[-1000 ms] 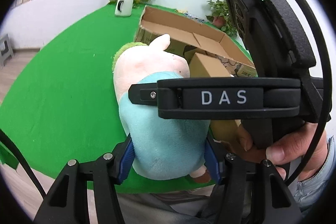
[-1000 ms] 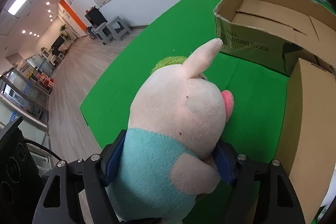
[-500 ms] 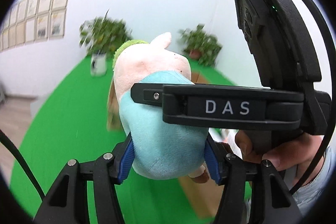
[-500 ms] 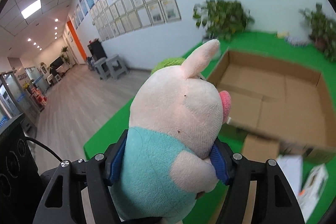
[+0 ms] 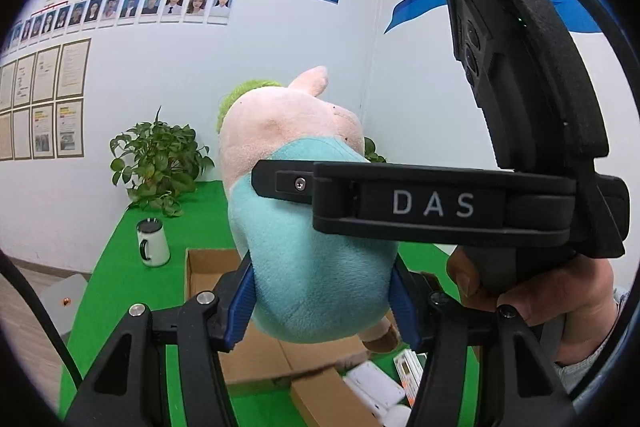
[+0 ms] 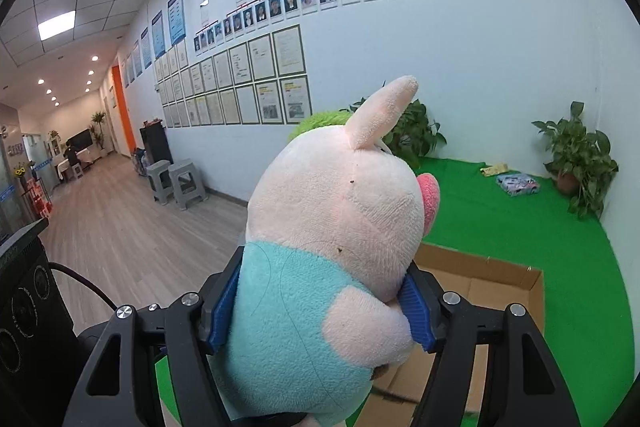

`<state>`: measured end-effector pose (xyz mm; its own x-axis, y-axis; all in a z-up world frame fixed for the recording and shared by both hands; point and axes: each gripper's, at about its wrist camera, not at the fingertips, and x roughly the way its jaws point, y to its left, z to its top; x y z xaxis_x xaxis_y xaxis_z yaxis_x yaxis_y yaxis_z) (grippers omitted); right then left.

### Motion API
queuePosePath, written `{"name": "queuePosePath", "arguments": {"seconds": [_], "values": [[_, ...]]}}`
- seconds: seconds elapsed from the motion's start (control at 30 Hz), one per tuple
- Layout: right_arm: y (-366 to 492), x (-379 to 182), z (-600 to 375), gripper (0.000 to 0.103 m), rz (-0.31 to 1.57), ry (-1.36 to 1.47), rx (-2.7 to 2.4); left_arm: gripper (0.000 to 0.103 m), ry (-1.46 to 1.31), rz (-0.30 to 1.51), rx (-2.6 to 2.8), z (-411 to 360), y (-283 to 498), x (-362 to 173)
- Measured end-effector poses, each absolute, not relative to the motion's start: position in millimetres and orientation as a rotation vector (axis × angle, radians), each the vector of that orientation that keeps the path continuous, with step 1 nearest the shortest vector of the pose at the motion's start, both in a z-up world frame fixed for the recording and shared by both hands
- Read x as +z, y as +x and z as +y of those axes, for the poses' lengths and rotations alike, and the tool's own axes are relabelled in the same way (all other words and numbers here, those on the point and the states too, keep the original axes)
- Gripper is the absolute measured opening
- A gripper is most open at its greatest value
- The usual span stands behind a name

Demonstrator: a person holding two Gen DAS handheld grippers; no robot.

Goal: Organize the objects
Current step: 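Lift the plush pig with both grippers and carry it over the open cardboard box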

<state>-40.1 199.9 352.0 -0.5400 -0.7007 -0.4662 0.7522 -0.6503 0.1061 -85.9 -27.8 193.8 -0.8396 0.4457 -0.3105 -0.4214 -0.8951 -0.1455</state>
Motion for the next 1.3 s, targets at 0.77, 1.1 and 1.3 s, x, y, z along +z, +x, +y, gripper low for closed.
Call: {"name": "queuePosePath", "arguments": {"seconds": [0.77,1.1,1.3], "values": [[-260,218,74,0.066,0.14,0.972,-2.116,0.058,-0.899,-0.202,2.519,-29,-211,118],[-290,110,52,0.066,0.115,1.078,-2.039,0.058,-1.047,-0.255,2.506,-40,-224,57],[-294,22,33,0.066,0.101,1.19,-1.956,0.058,-1.198,-0.294,2.492,-49,-220,4]]}}
